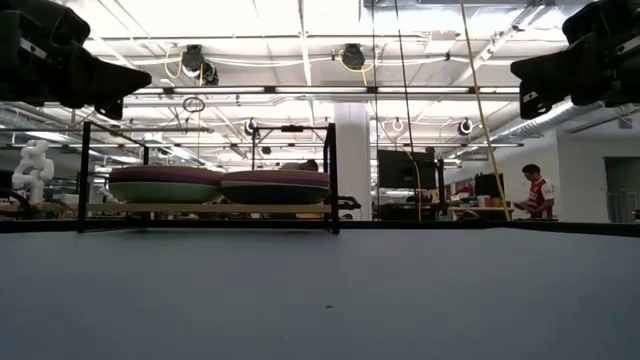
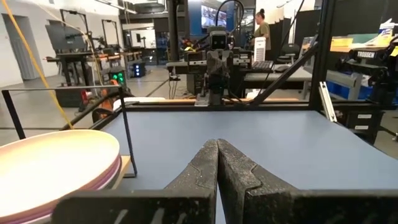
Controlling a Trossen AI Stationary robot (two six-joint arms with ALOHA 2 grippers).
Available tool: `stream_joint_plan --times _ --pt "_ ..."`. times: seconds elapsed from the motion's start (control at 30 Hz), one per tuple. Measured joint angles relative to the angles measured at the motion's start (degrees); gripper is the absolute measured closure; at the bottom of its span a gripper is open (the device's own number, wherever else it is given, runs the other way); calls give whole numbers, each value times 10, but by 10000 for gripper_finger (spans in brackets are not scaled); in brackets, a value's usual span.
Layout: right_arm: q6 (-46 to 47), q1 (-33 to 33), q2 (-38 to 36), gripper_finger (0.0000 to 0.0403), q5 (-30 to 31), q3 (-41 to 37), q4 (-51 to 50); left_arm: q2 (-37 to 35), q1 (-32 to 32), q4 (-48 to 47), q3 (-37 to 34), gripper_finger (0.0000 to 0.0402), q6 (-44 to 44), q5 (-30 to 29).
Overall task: Place and stack plates onto a shelf
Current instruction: Return to Home Position
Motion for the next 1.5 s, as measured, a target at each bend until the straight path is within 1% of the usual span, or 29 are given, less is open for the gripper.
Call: stream_joint_plan --times 0.37,1.5 --pt "0 0 0 403 0 0 0 0 0 24 -2 396 2 -1" --pt "0 0 0 403 0 0 0 0 0 30 -2 396 1 -1"
